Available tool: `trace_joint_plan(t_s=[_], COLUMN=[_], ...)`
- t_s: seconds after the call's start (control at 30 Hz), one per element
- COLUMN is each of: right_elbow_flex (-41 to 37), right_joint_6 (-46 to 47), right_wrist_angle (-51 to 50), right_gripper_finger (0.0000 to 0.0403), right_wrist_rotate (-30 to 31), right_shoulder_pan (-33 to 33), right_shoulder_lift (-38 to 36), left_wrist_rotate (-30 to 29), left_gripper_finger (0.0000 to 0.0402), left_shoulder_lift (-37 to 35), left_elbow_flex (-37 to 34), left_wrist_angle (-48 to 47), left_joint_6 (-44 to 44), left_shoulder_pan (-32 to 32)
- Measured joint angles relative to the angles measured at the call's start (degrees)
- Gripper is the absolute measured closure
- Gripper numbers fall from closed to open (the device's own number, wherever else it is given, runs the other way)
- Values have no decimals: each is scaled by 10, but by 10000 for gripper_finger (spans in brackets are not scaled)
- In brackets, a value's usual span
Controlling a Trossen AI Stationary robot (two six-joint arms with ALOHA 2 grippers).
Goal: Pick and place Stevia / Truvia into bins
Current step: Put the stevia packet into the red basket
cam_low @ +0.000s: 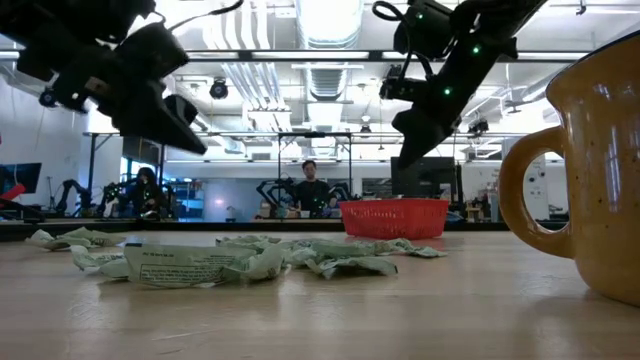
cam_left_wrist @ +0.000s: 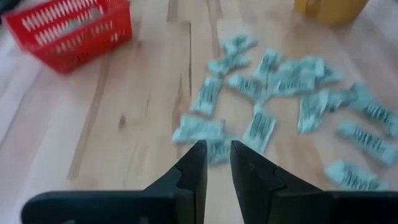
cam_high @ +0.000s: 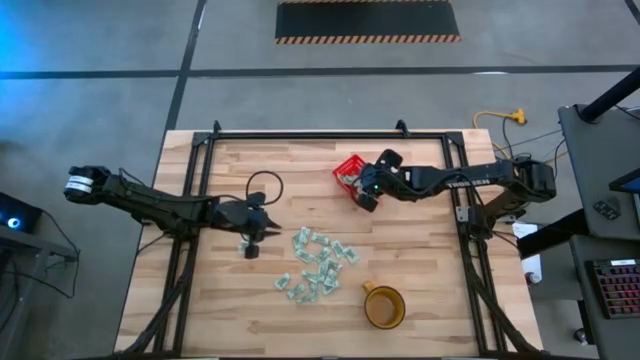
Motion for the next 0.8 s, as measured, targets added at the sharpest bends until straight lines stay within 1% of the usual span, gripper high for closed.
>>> trace_joint_plan(t_s=[0.1, 0.2, 0.33, 0.43, 0.6, 0.8], right_elbow_flex=[0, 0, 0, 0, -1, -15], right_joint_6=[-17, -25, -39, -50, -74, -75], right_wrist_angle=[0, 0, 0, 0, 0, 1], right_gripper_finger=[252, 247, 245, 249, 257, 267], right_wrist_rotate=[-2, -1, -1, -7, -58, -64], right_shoulder_pan=[3, 2, 7, 21, 55, 94], right_shoulder_lift=[0, 0, 0, 0, 0, -1], left_wrist_rotate=[-21, -46, -50, -50, -50, -49], left_gripper_finger=[347, 347, 347, 347, 347, 347], left_shoulder_lift=[0, 3, 5, 6, 8, 9], left_elbow_flex=[-1, -1, 1, 9, 27, 29], left_wrist_angle=[-30, -38, -54, -113, -225, -294], left_joint_6=[-4, -30, -68, -117, -216, -329], left_shoulder_pan=[0, 0, 0, 0, 0, 0])
